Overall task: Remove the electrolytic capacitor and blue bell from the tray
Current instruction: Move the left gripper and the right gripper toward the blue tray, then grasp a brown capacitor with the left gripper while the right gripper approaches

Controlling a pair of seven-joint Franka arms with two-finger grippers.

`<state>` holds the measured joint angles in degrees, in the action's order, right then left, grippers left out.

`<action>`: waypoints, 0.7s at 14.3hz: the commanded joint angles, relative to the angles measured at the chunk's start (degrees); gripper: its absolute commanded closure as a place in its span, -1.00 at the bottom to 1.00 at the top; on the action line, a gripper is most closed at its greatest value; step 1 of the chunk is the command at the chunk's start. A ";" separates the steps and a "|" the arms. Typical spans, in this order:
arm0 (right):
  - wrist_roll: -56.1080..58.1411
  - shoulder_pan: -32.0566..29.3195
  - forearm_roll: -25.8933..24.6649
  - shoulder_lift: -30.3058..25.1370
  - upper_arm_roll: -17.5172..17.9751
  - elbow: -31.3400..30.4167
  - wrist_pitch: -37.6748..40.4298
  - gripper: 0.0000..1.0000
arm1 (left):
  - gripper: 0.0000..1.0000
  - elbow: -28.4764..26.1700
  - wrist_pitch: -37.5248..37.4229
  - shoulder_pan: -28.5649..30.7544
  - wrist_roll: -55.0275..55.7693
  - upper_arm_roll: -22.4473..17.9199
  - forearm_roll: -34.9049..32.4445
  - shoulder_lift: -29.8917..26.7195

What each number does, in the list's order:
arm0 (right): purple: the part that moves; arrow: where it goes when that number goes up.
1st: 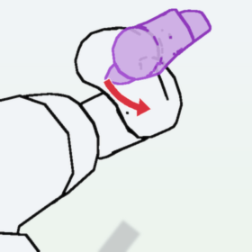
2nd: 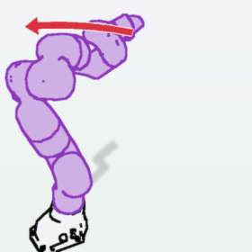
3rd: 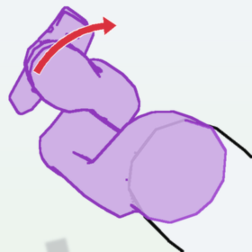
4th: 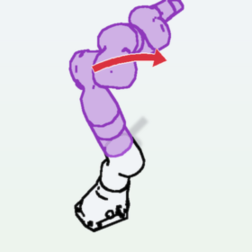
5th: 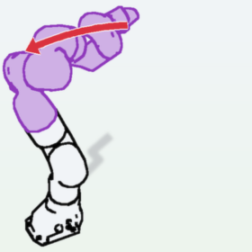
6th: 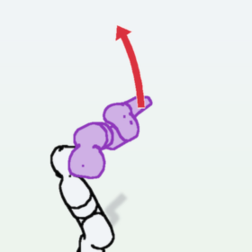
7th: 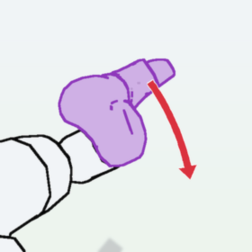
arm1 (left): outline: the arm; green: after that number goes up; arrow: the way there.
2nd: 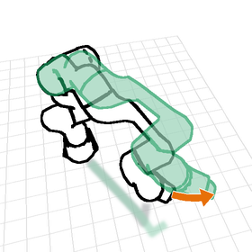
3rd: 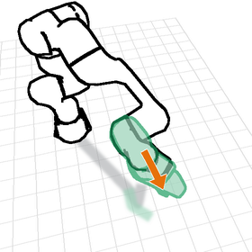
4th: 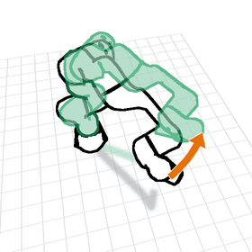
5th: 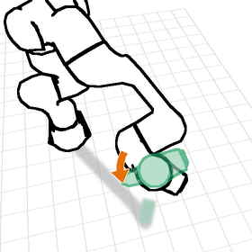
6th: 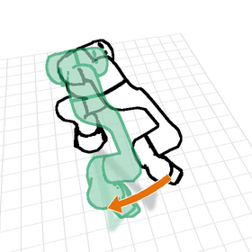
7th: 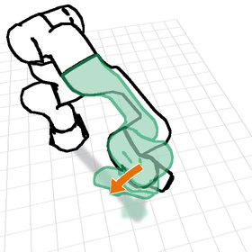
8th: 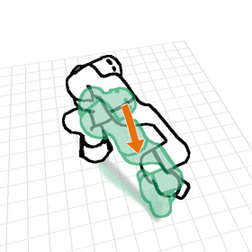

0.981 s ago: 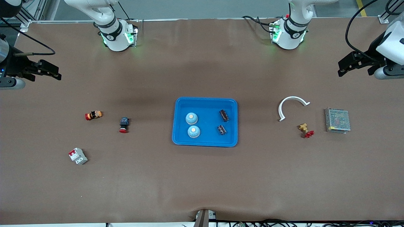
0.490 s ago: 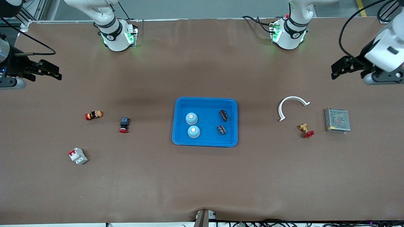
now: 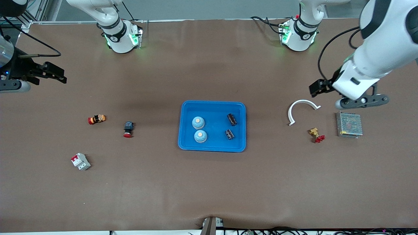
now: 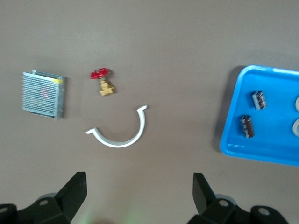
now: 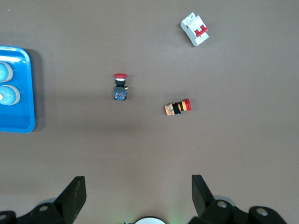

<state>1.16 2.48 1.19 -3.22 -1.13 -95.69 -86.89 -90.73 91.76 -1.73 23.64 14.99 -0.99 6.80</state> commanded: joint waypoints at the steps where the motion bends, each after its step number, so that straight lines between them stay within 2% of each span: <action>1: -4.13 3.04 0.65 -1.00 0.16 -0.29 -0.74 -1.00 | -1.00 -1.72 4.72 -0.03 9.37 3.89 -0.33 2.68; 3: -9.75 6.20 1.01 -0.48 0.16 -0.29 -1.88 -1.00 | -1.00 -3.21 8.94 -0.72 17.19 6.70 -0.85 5.05; 8: -20.91 14.12 1.79 1.90 0.16 -0.72 -5.91 -1.00 | -0.99 -3.57 17.56 -8.36 33.28 6.80 -2.60 13.31; 10: -24.79 16.75 1.97 3.04 0.16 -0.73 -7.50 -1.00 | -0.78 -3.57 19.94 -11.17 39.43 6.80 -4.63 16.12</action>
<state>-19.93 16.91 2.24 -0.99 -0.45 -96.11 -92.85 -94.77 109.60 -10.86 57.75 21.75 -3.32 20.60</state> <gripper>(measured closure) 0.000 0.040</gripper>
